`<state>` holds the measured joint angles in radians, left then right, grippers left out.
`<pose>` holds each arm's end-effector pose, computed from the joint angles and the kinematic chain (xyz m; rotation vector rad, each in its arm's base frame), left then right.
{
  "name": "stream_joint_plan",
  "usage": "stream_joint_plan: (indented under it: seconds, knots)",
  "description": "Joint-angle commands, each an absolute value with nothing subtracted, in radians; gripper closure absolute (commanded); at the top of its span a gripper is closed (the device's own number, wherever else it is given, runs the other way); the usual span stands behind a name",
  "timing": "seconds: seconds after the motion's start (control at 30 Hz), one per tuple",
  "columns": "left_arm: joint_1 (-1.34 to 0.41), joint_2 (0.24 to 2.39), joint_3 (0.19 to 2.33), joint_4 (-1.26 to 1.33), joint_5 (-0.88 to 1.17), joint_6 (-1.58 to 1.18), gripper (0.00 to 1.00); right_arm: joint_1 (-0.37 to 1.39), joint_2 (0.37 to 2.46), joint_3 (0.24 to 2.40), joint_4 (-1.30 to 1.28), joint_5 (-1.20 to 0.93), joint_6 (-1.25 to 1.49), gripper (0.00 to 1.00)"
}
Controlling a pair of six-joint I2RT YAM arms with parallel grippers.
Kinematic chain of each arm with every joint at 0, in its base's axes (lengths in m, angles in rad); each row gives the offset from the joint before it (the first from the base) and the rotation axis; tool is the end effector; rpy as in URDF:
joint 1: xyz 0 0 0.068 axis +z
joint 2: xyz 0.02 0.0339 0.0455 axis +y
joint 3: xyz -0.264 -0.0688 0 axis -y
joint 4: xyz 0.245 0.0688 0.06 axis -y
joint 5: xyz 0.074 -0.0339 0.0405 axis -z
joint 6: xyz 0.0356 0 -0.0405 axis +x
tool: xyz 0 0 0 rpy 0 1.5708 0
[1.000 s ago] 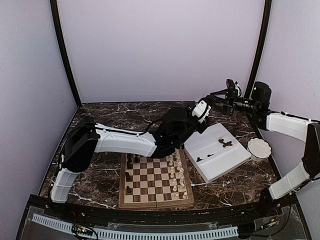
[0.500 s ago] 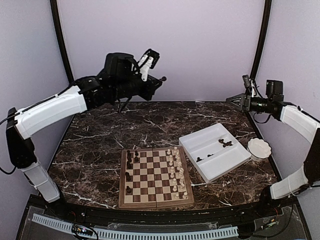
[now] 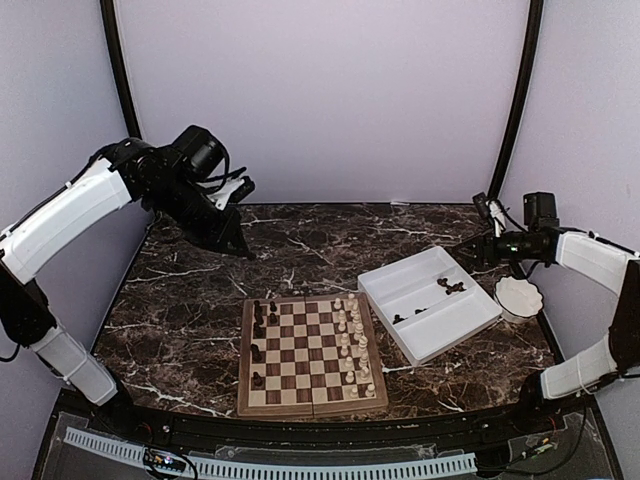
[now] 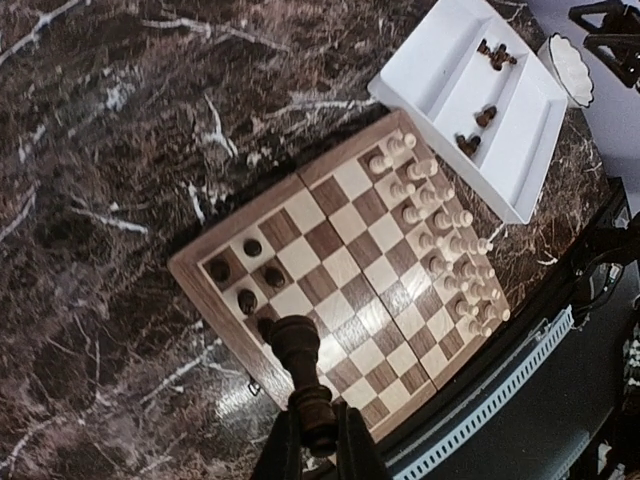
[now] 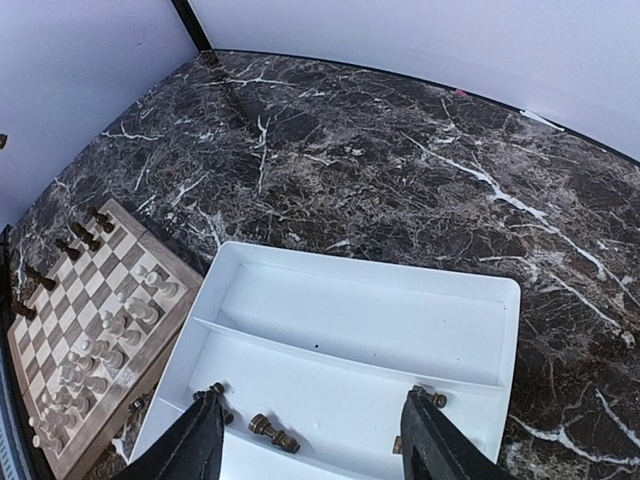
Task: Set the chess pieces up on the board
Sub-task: Place the king at e7.
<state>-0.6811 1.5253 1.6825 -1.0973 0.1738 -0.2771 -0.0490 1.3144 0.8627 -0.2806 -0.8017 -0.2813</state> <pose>0.2330 -0.1968 0.3868 0.5934 2.5297 -0.5914 0.2740 0.0122 0.2499 -0.6373 2.0398 0.7240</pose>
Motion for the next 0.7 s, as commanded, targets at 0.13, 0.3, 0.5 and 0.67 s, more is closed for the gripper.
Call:
stream_joint_plan:
  seconds: [0.13,0.3,0.5,0.67]
  knots:
    - [-0.674,1.512,1.508,-1.24,0.322,-0.366,1.0,-0.056,1.276,0.828,-0.266,-0.791,-0.354,0.38]
    - [-0.674,1.552,1.46,-1.194,0.364,-0.371,1.0,-0.055,1.27,0.821,-0.265,-0.793,-0.363,0.38]
    - [-0.678,1.597,1.438,-1.153,0.377,-0.38,1.0,-0.056,1.262,0.813,-0.265,-0.791,-0.372,0.39]
    - [-0.696,1.639,1.433,-1.159,0.349,-0.376,1.0,-0.056,1.274,0.814,-0.265,-0.798,-0.373,0.39]
